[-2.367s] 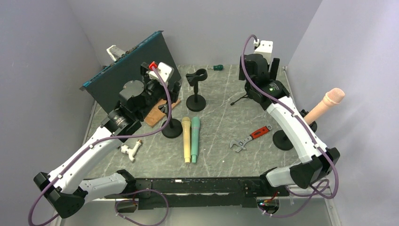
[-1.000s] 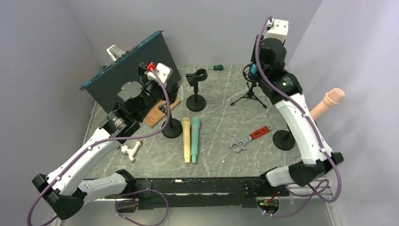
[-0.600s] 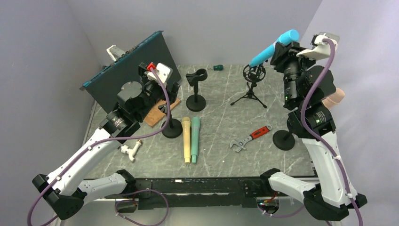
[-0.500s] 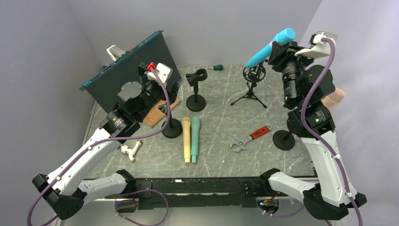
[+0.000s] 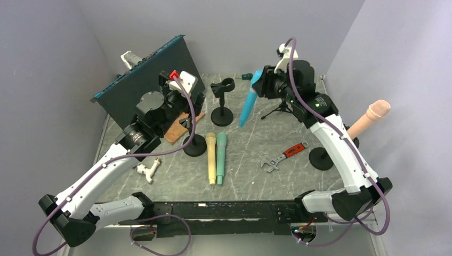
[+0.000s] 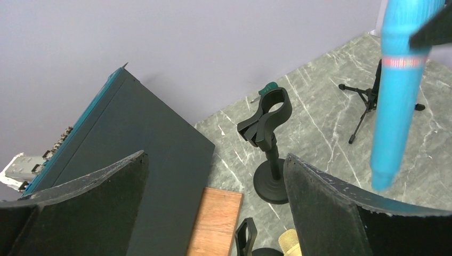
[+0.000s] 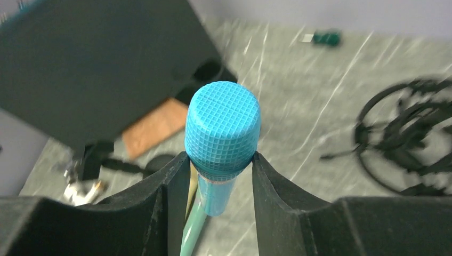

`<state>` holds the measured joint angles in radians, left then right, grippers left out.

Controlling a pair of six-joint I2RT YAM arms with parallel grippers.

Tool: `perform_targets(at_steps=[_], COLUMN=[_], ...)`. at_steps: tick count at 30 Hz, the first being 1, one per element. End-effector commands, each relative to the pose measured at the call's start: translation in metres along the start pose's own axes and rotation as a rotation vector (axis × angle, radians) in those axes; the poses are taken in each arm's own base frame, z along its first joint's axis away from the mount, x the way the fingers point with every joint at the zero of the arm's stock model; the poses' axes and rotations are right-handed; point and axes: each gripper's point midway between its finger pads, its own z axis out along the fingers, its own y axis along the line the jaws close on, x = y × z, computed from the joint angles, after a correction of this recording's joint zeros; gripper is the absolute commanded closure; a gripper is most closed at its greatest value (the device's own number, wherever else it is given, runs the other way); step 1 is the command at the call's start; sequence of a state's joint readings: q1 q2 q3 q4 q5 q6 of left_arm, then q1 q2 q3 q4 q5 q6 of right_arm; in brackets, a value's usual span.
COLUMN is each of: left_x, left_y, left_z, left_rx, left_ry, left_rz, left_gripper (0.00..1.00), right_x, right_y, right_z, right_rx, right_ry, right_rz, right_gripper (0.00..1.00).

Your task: Remove the microphone from the stand

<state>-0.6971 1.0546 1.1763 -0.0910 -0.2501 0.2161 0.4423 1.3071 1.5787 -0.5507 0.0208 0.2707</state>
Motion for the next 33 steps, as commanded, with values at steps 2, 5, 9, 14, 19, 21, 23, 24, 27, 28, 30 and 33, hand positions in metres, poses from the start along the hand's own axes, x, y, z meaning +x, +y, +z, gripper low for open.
perform_targets(at_steps=[2, 5, 9, 14, 19, 21, 23, 24, 27, 28, 30, 33], left_x=[-0.006, -0.002, 0.007, 0.002, 0.002, 0.000, -0.002, -0.004, -0.006, -0.006, -0.005, -0.006], left_y=[-0.004, -0.005, -0.005, -0.010, -0.008, -0.009, -0.011, -0.011, -0.008, -0.007, -0.005, -0.007], left_z=[0.005, 0.007, 0.013, 0.010, 0.009, 0.009, 0.007, 0.006, 0.003, 0.002, 0.002, 0.003], left_rx=[0.008, 0.006, -0.004, 0.018, -0.001, 0.009, 0.018, 0.015, 0.004, -0.003, -0.013, -0.003], left_ry=[-0.022, -0.012, 0.016, 0.005, 0.003, 0.000, -0.004, -0.008, -0.020, -0.022, -0.021, -0.020], left_rz=[-0.021, -0.016, -0.006, -0.018, 0.002, -0.005, -0.006, -0.003, 0.003, 0.005, 0.012, 0.010], left_gripper=[0.01, 0.01, 0.01, 0.01, 0.01, 0.01, 0.01, 0.01, 0.01, 0.01, 0.00, 0.01], right_x=[0.076, 0.124, 0.173, 0.218, 0.252, 0.264, 0.276, 0.279, 0.286, 0.287, 0.289, 0.295], right_y=[0.030, 0.016, 0.035, 0.051, 0.059, 0.052, 0.044, 0.040, 0.035, 0.034, 0.032, 0.027], right_z=[-0.003, 0.012, 0.023, 0.032, 0.039, 0.042, 0.044, 0.046, 0.054, 0.057, 0.064, 0.071], right_rx=[-0.164, -0.088, -0.155, -0.093, -0.076, -0.036, 0.001, 0.015, 0.038, 0.043, 0.058, 0.087], right_ry=[0.254, 0.382, 0.508, 0.591, 0.634, 0.652, 0.665, 0.667, 0.663, 0.657, 0.639, 0.610], right_rz=[0.114, 0.143, 0.269, 0.261, 0.286, 0.286, 0.278, 0.275, 0.263, 0.258, 0.253, 0.276], right_gripper=[1.00, 1.00, 1.00, 1.00, 1.00, 1.00, 1.00, 1.00, 1.00, 1.00, 1.00, 1.00])
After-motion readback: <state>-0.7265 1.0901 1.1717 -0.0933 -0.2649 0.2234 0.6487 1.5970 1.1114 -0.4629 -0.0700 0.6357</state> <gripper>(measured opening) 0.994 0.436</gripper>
